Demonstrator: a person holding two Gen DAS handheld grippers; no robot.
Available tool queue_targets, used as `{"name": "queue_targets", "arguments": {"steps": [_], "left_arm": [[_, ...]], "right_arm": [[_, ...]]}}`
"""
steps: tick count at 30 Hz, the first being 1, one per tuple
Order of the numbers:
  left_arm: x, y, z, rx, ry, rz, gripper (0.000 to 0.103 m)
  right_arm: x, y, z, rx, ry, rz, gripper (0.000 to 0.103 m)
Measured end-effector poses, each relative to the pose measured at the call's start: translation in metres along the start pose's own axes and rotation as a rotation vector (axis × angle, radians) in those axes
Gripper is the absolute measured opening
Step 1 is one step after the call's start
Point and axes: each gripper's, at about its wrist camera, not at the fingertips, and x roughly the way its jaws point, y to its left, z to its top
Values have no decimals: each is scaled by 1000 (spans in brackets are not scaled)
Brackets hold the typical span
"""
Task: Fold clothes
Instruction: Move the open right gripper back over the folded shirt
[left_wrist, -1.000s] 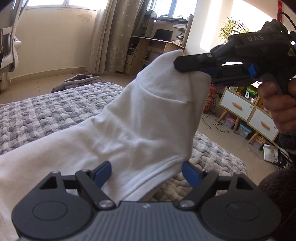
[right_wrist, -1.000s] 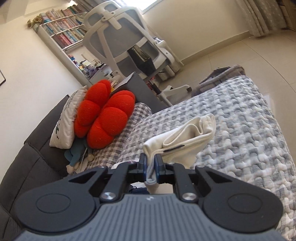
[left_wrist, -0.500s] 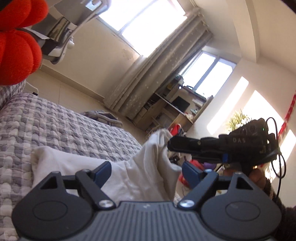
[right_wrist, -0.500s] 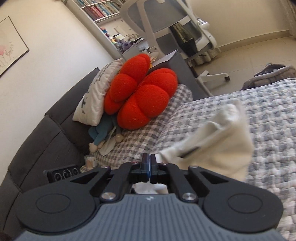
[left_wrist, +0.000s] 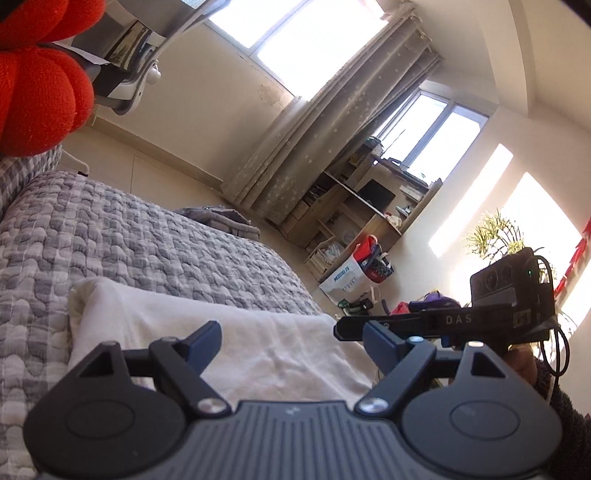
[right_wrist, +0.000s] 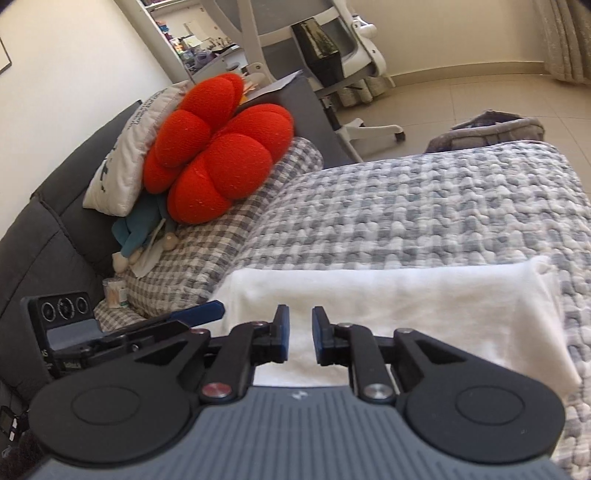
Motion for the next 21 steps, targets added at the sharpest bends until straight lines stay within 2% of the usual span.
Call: {"name": "queue_targets", "arguments": {"steps": [1,3,7,13,18,21], "left_arm": [[5,-3,1,15,13,1,84],[15,-7,1,50,38,7,84],[32,-19,3,119,70,29,84],[58,-39,-2,222,123,47,82],[79,-49,-15,314,209,67,80],[87,-52,-22,356,253,84,80]], "right_arm": [[-4,-6,-2,6,-5,-24,44],[-14,-19,-7,8,-22,-71,50],[-34,-49,-16,37,-54,-170,50],[-55,-97,-35,173,-90,-253,52],[-55,-118,-50,227,-72,-282,53],[-49,-123,-56,244,-54,-269,54]]}}
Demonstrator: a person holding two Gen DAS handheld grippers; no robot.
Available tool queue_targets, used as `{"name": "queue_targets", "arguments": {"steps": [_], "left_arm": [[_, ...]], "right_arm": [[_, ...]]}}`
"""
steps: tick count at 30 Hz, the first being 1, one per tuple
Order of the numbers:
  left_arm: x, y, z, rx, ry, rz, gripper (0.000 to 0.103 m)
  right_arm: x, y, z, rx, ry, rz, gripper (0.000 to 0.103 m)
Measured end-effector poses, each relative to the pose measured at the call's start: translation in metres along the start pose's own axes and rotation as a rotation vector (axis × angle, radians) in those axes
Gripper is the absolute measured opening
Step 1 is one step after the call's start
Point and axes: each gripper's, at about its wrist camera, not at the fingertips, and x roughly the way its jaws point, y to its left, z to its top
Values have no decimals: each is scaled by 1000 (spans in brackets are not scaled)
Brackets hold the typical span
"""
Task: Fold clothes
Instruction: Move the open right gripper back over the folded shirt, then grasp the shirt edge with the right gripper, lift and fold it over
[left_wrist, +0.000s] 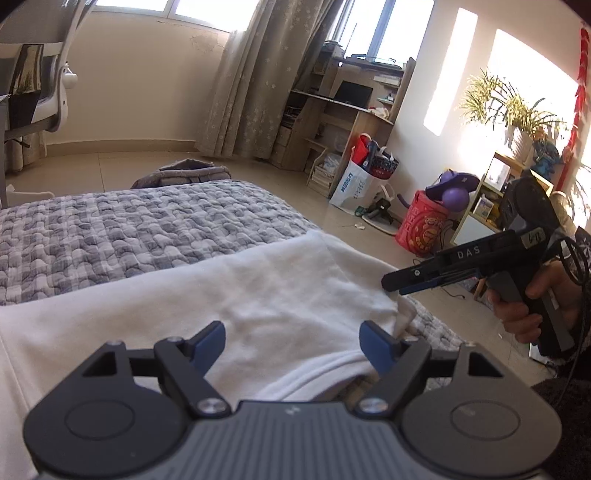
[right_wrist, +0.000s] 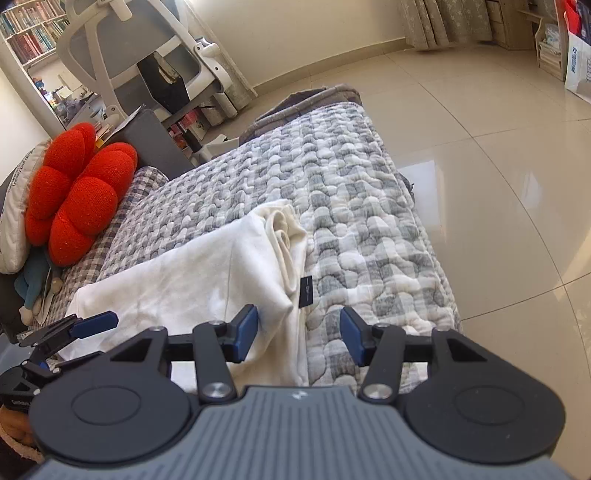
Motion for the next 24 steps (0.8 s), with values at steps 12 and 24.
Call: {"name": "queue_targets", "arguments": {"steps": [12,24], "left_arm": [[11,-12,-11,88,49,17,82],[0,-8,-15,34,29,-44,85]], "right_arm": [[-1,8,-2,37,-30,168,16],[-25,111,34,-143,-80,418,15]]}}
